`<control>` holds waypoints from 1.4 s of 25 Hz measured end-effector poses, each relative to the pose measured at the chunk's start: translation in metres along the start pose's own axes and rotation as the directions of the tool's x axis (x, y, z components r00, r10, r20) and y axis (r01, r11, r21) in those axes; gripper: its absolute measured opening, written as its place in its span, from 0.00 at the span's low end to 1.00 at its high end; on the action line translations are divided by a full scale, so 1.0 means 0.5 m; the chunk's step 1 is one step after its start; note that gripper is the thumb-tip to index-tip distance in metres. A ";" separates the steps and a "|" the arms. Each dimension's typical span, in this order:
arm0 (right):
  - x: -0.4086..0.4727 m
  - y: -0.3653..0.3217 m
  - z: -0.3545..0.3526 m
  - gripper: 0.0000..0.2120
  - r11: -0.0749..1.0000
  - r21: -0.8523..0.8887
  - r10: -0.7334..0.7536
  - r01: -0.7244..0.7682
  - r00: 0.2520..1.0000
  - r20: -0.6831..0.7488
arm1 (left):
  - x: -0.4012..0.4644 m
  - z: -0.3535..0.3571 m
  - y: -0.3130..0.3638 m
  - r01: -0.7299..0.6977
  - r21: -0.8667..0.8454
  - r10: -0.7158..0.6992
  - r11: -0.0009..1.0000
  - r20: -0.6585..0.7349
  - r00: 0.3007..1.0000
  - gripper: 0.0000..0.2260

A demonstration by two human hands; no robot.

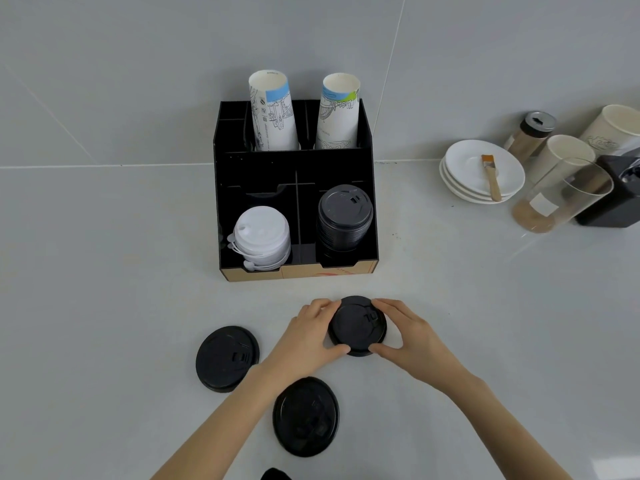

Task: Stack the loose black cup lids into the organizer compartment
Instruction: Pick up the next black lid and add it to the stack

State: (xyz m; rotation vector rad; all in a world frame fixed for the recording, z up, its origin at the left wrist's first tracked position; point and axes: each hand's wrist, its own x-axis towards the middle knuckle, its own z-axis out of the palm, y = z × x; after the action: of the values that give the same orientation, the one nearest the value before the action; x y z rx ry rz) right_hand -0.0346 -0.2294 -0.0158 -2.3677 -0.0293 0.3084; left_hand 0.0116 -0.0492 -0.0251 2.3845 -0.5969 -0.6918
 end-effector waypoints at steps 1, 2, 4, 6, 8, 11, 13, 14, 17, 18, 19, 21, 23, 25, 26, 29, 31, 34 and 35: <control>0.003 -0.005 -0.006 0.29 1.000 0.002 -0.015 0.015 1.000 -0.017 | 0.002 -0.009 0.001 -0.011 -0.002 0.011 1.000 -0.014 1.000 0.31; 0.008 -0.010 -0.013 0.29 0.999 0.000 -0.032 0.032 0.999 -0.034 | 0.004 -0.019 0.003 -0.022 -0.004 0.022 1.000 -0.034 0.999 0.31; 0.020 -0.019 -0.027 0.29 0.998 -0.013 -0.067 0.066 0.996 -0.065 | 0.006 -0.040 0.008 -0.052 -0.018 0.050 0.998 -0.088 0.995 0.30; 0.032 -0.030 -0.043 0.28 0.995 -0.019 -0.099 0.097 0.991 -0.095 | 0.010 -0.063 0.014 -0.083 -0.036 0.077 0.996 -0.144 0.987 0.30; 0.043 -0.044 -0.063 0.28 0.992 -0.014 -0.123 0.123 0.984 -0.126 | 0.015 -0.086 0.020 -0.105 -0.041 0.096 0.994 -0.188 0.977 0.30; 0.064 -0.064 -0.091 0.28 0.989 -0.022 -0.149 0.148 0.977 -0.152 | 0.026 -0.118 0.029 -0.130 -0.035 0.118 0.991 -0.248 0.962 0.30; 0.081 -0.075 -0.108 0.28 0.986 -0.042 -0.166 0.161 0.973 -0.162 | 0.035 -0.138 0.035 -0.143 -0.026 0.129 0.989 -0.284 0.950 0.30; 0.091 -0.080 -0.116 0.28 0.984 -0.055 -0.176 0.169 0.970 -0.168 | 0.040 -0.148 0.037 -0.145 -0.022 0.132 0.989 -0.297 0.946 0.29; 0.116 -0.096 -0.138 0.28 0.977 -0.090 -0.205 0.191 0.961 -0.186 | 0.058 -0.177 0.045 -0.134 -0.019 0.121 0.991 -0.323 0.939 0.29; 0.125 -0.101 -0.144 0.28 0.976 -0.097 -0.211 0.195 0.959 -0.192 | 0.066 -0.185 0.046 -0.132 -0.019 0.119 0.991 -0.331 0.936 0.29; 0.134 -0.104 -0.149 0.28 0.975 -0.101 -0.215 0.198 0.957 -0.197 | 0.073 -0.193 0.047 -0.134 -0.017 0.120 0.991 -0.339 0.933 0.29; 0.154 -0.105 -0.158 0.27 0.974 -0.107 -0.218 0.200 0.955 -0.202 | 0.090 -0.205 0.047 -0.140 -0.009 0.128 0.990 -0.358 0.925 0.28; 0.175 -0.103 -0.166 0.27 0.973 -0.116 -0.219 0.199 0.956 -0.194 | 0.108 -0.214 0.045 -0.142 -0.003 0.131 0.990 -0.368 0.920 0.27; 0.196 -0.099 -0.171 0.26 0.973 -0.121 -0.216 0.195 0.958 -0.188 | 0.126 -0.218 0.043 -0.137 -0.001 0.127 0.991 -0.378 0.917 0.26; 0.206 -0.096 -0.173 0.26 0.974 -0.126 -0.212 0.191 0.960 -0.185 | 0.134 -0.219 0.042 -0.130 0.001 0.120 0.992 -0.386 0.915 0.26; 0.235 -0.088 -0.177 0.25 0.970 -0.160 -0.207 0.181 0.964 -0.165 | 0.157 -0.220 0.039 -0.100 0.008 0.095 0.995 -0.403 0.910 0.26; 0.249 -0.081 -0.175 0.25 0.968 -0.177 -0.203 0.176 0.967 -0.152 | 0.169 -0.217 0.036 -0.083 -0.004 0.074 0.997 -0.398 0.914 0.26; 0.260 -0.071 -0.168 0.25 0.970 -0.182 -0.187 0.161 0.973 -0.136 | 0.183 -0.211 0.029 -0.056 -0.013 0.047 0.998 -0.385 0.922 0.26; 0.263 -0.069 -0.167 0.25 0.970 -0.184 -0.182 0.156 0.974 -0.132 | 0.186 -0.210 0.028 -0.051 -0.010 0.044 0.999 -0.381 0.924 0.27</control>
State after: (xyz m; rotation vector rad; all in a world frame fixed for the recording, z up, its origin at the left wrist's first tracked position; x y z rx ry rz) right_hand 0.1144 -0.2463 0.0380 -2.5340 -0.1947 0.0485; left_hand 0.1417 -0.0685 0.0256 2.3875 -0.4737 -0.1977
